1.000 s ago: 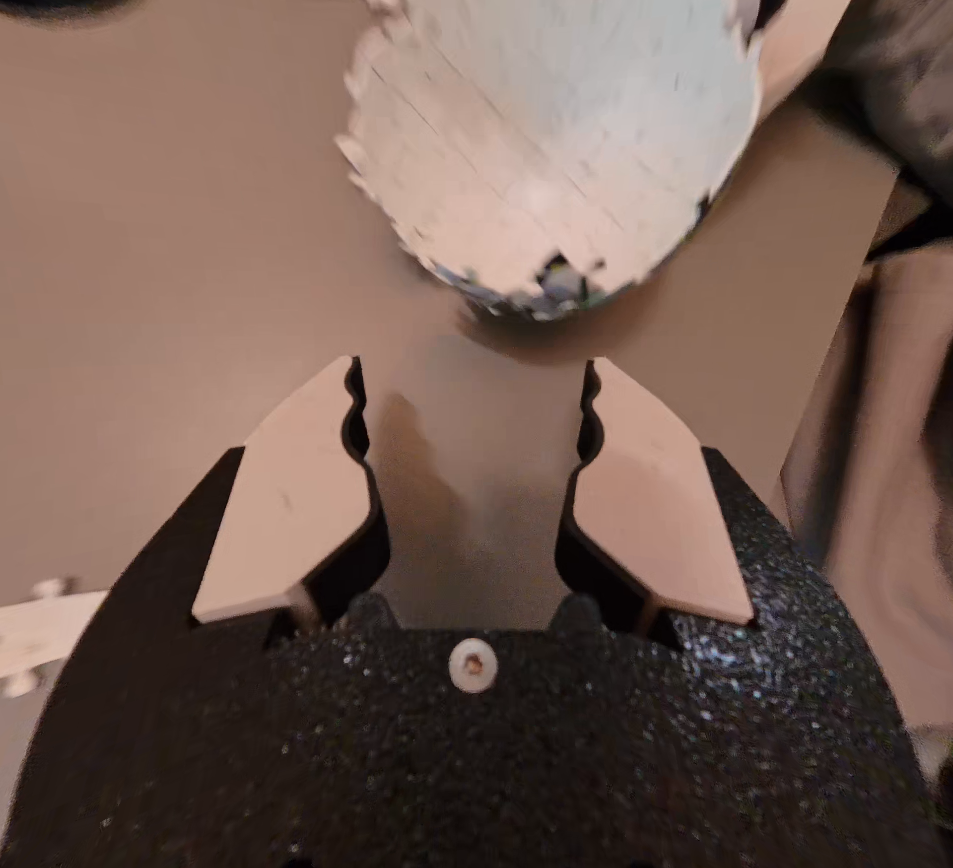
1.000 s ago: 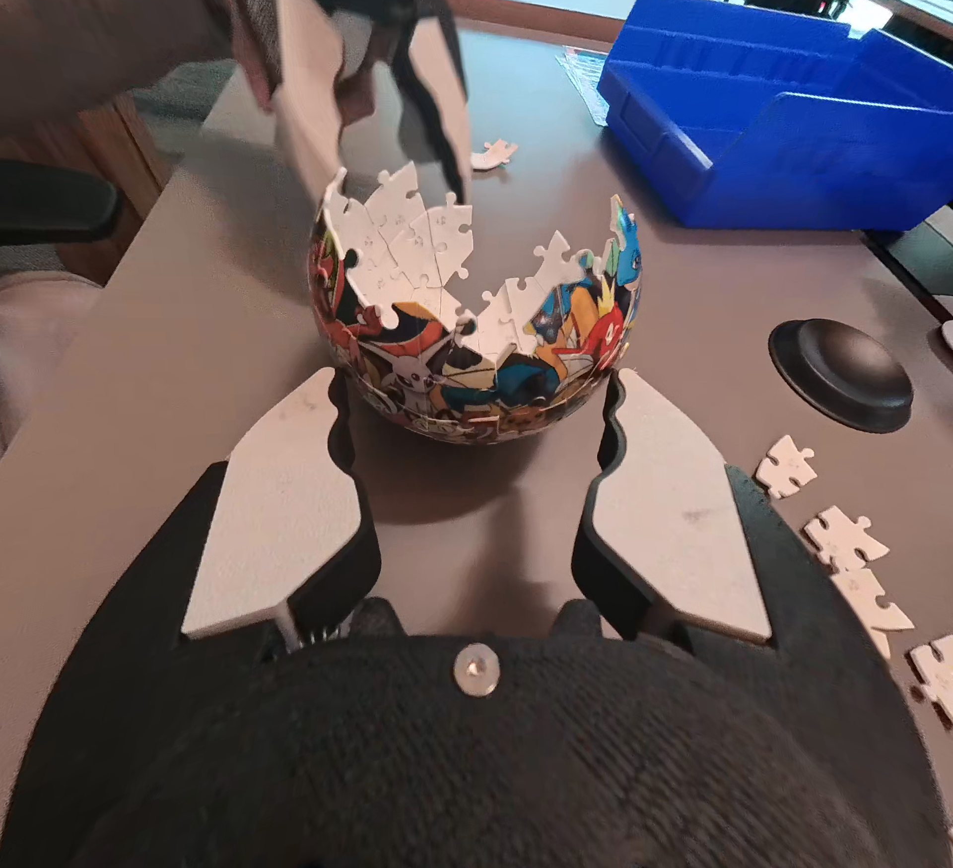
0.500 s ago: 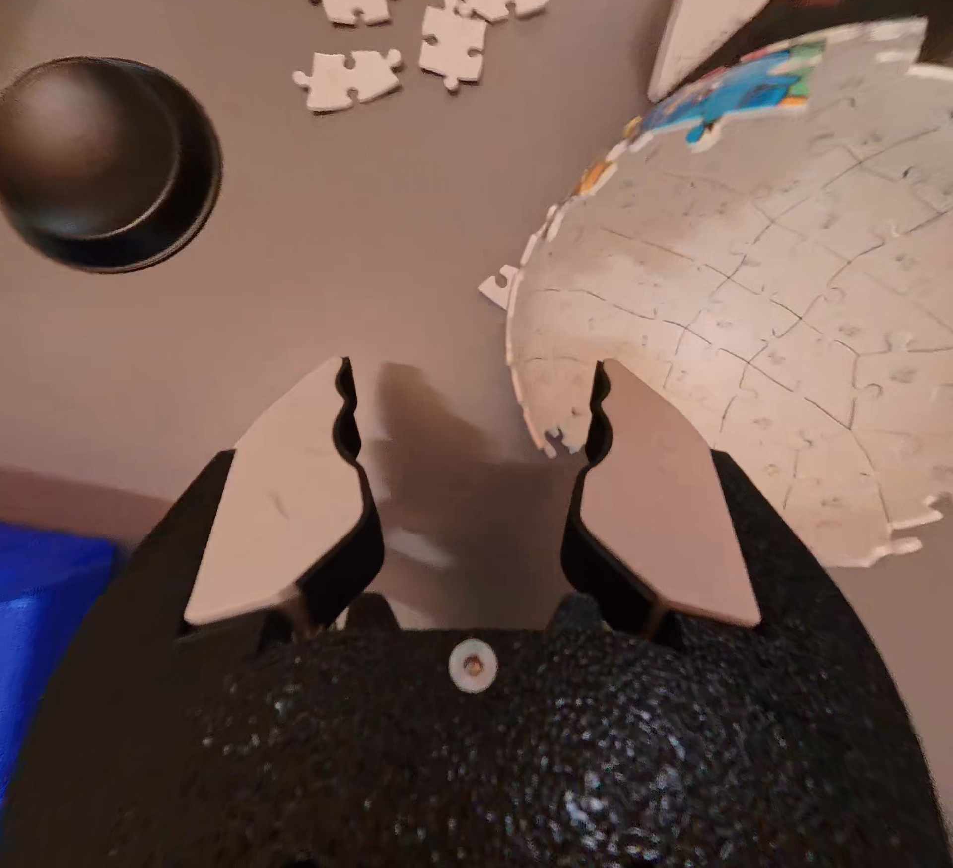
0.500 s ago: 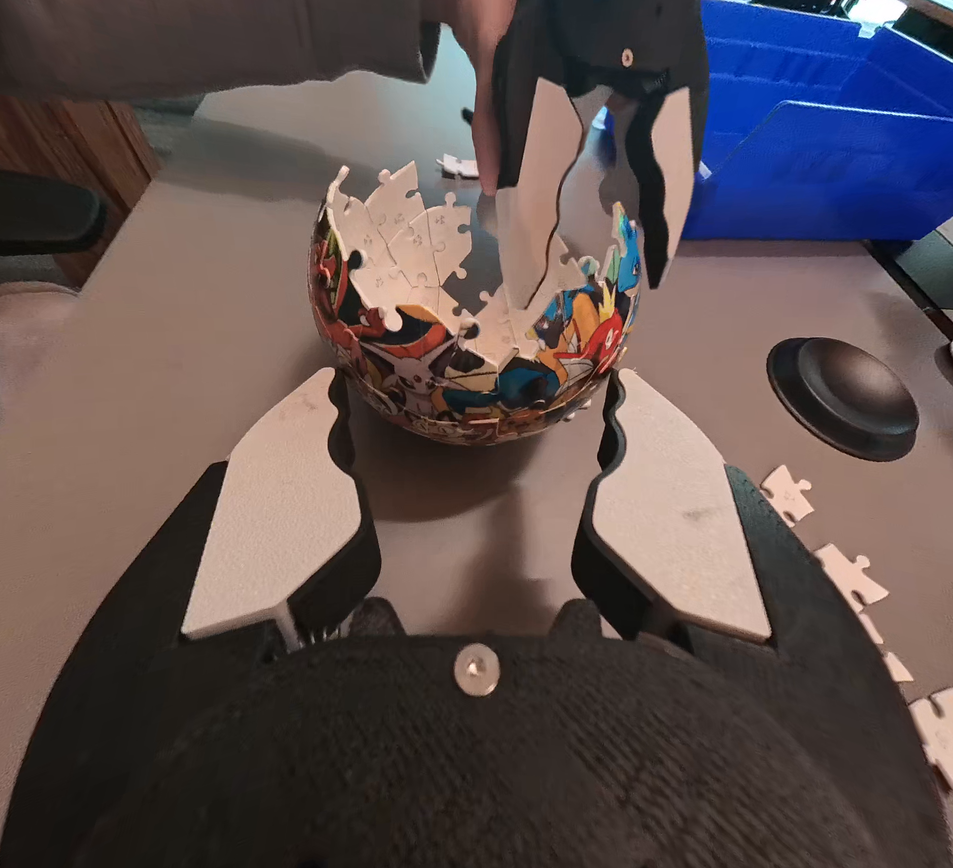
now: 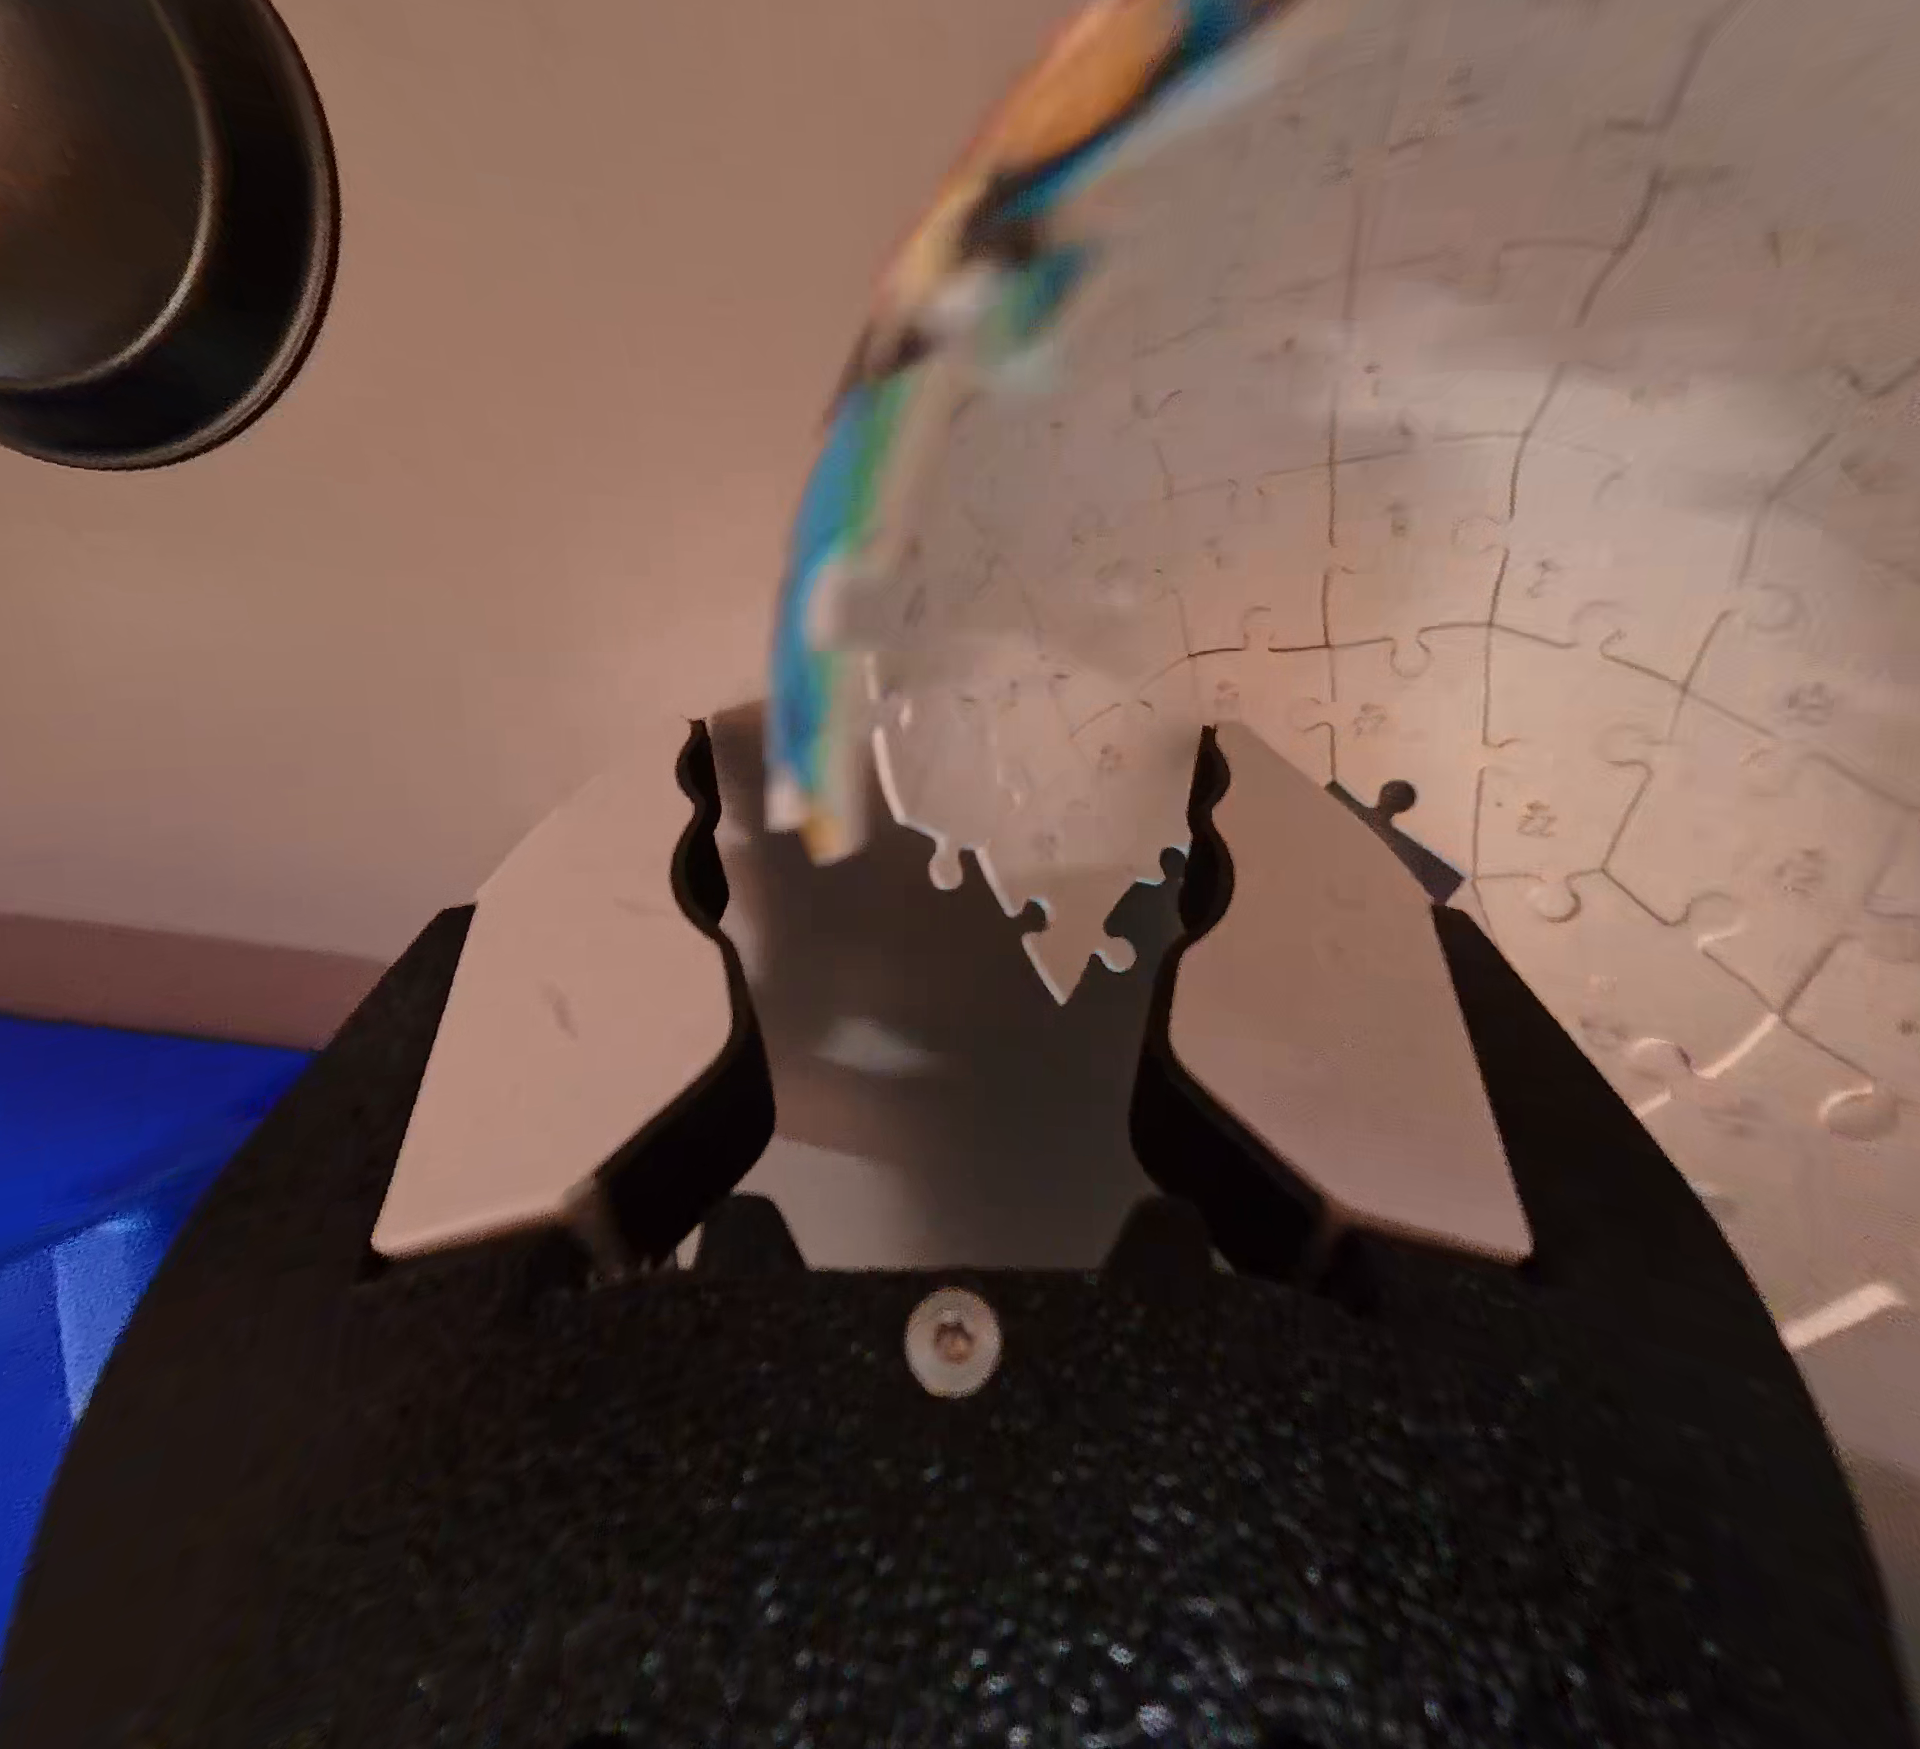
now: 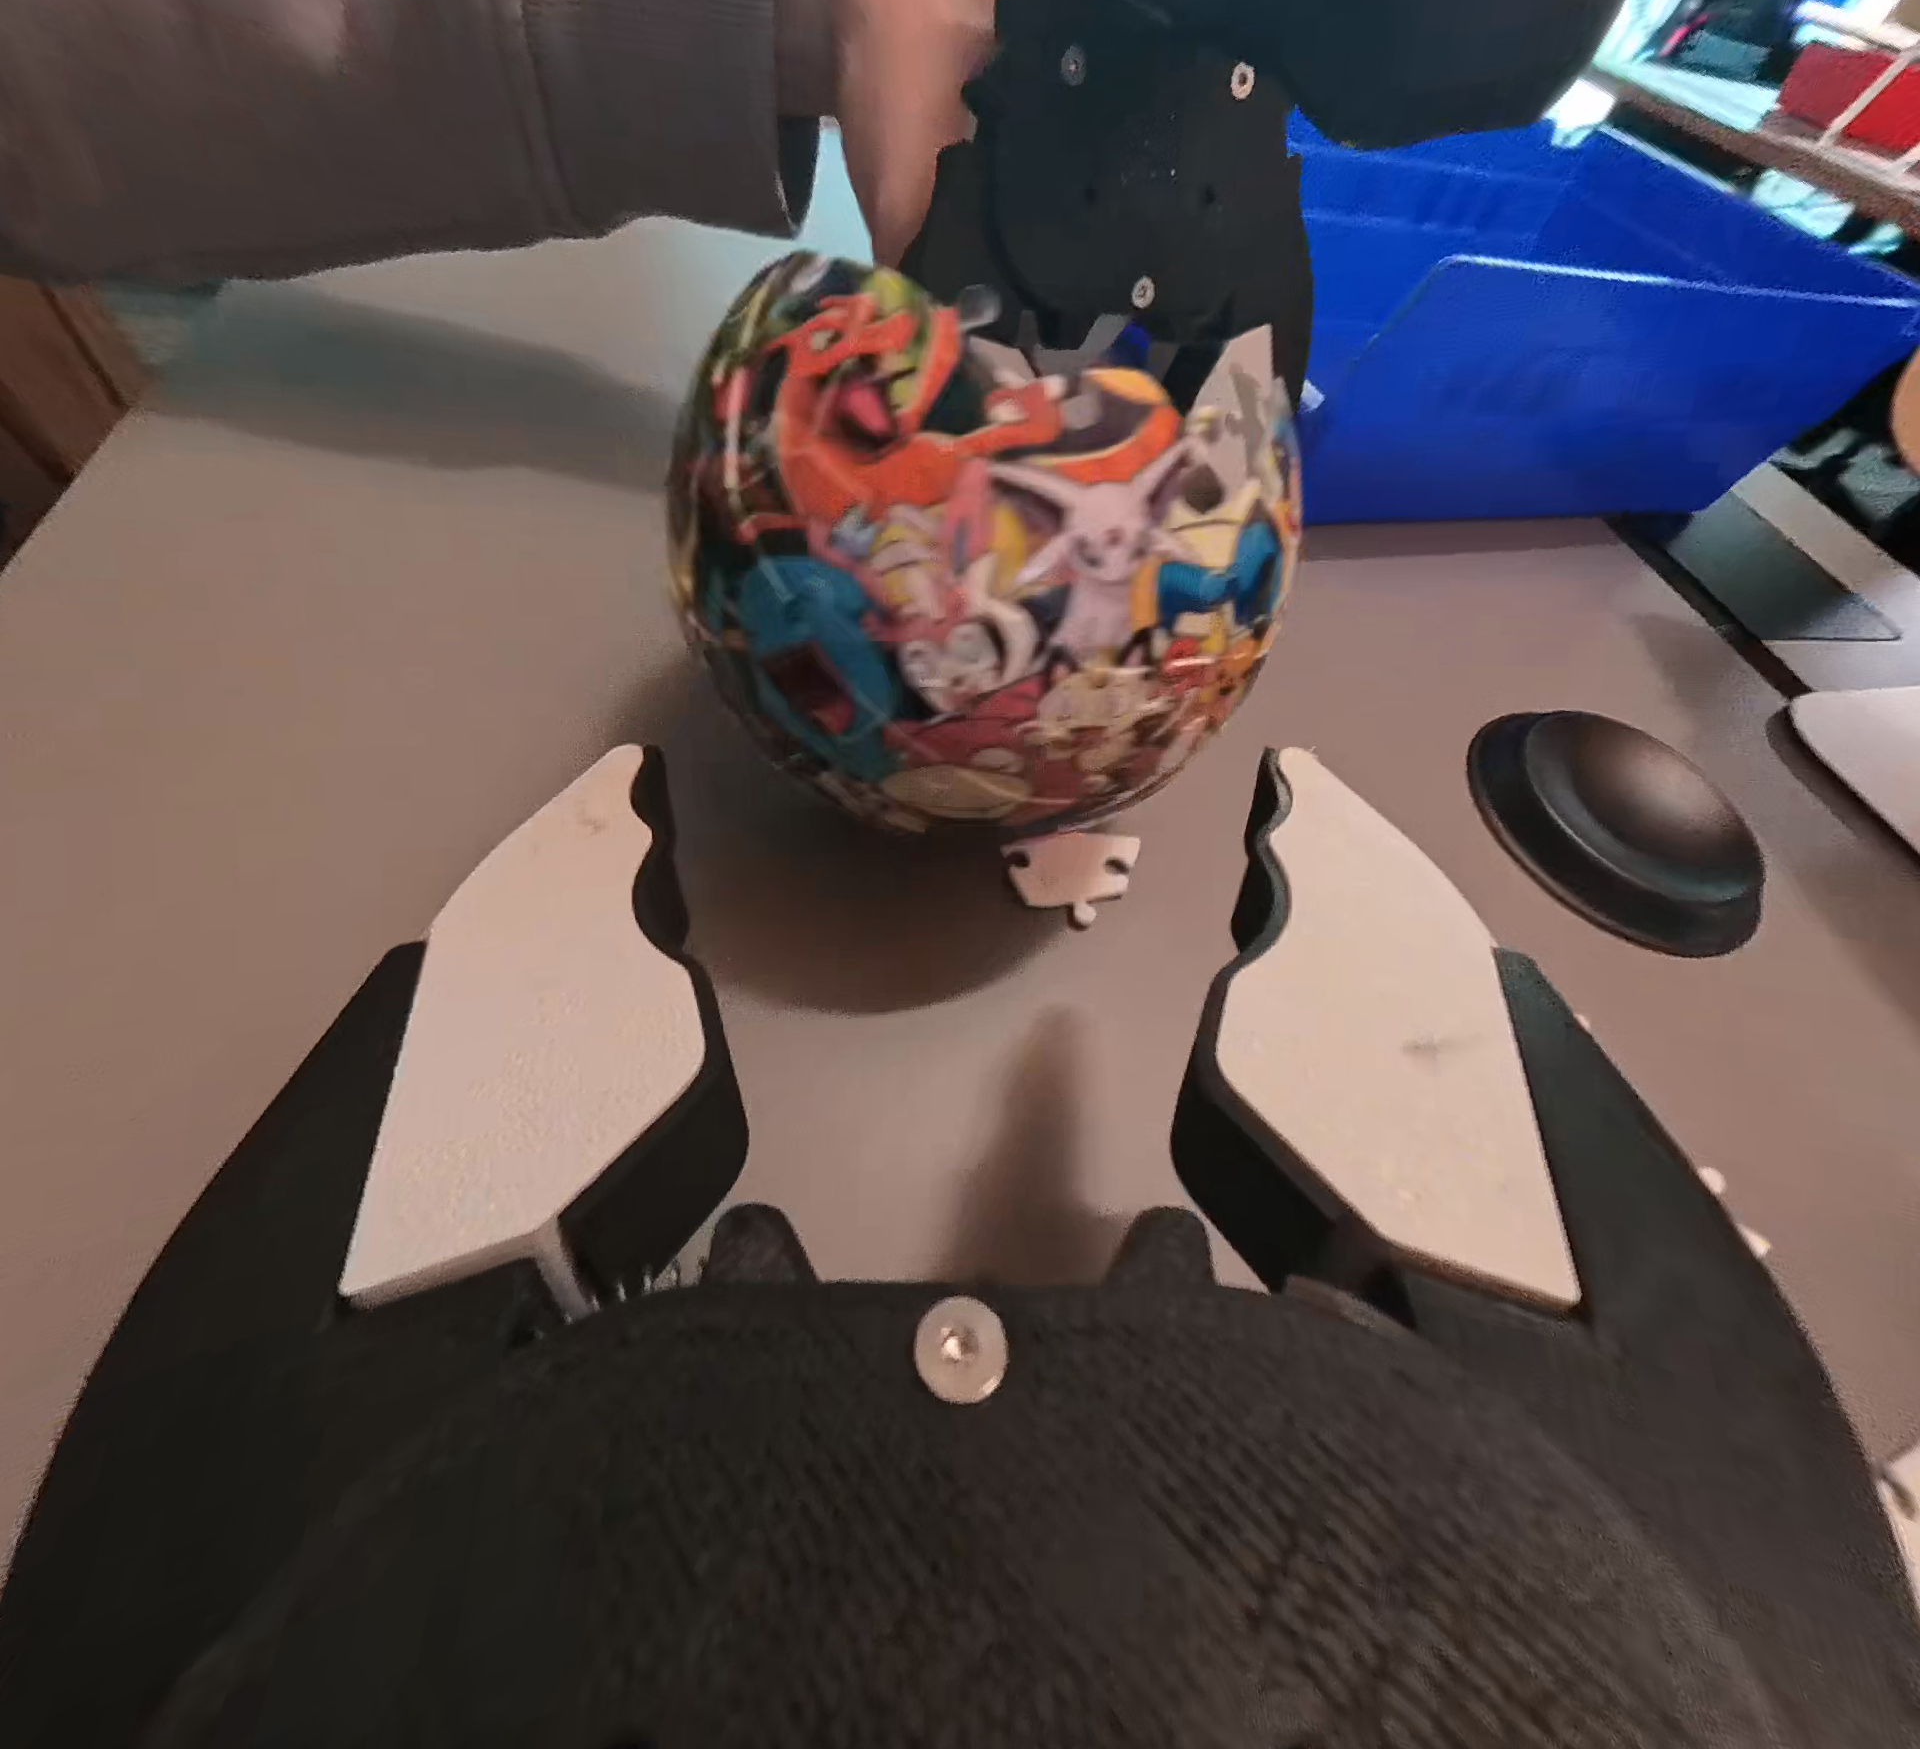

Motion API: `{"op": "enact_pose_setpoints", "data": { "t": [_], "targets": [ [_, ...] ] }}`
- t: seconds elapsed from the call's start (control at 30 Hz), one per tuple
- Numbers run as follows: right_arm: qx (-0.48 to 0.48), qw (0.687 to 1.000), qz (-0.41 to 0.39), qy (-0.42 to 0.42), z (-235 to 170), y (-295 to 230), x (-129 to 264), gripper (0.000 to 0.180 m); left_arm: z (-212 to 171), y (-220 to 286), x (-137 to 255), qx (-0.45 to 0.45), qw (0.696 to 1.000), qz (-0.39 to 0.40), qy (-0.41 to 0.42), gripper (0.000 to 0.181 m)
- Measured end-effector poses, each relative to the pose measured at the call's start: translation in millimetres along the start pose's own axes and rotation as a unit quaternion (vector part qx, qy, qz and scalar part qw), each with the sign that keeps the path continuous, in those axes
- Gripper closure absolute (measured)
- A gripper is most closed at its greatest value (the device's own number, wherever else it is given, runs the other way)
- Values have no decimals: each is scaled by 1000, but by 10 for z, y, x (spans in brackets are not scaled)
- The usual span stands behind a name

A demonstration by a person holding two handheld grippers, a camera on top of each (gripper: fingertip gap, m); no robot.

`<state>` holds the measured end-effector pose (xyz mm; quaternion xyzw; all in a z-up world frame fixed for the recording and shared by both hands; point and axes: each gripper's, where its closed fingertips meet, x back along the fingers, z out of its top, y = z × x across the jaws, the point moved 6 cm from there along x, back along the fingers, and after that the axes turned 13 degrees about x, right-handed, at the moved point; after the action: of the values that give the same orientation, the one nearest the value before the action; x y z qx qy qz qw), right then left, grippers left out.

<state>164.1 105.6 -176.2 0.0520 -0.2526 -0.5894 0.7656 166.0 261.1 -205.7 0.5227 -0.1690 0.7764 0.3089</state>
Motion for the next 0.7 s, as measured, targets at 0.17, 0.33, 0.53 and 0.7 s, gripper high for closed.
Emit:
{"op": "enact_pose_setpoints", "data": {
  "t": [0.17,0.33,0.53,0.7],
  "targets": [
    [49,998,-34,-21,24,66,-188,67,-20,17,21,-3,1000,8,10,94],
    [65,998,0,18,107,91,-345,62,-57,5,10,10,999,5,34,93],
    [163,986,-8,16,128,-6,-416,56,-122,12,24,22,997,-3,71,97],
    [205,979,-9,-10,153,-35,-442,56,-185,-3,56,18,997,-11,80,100]
  ]
}}
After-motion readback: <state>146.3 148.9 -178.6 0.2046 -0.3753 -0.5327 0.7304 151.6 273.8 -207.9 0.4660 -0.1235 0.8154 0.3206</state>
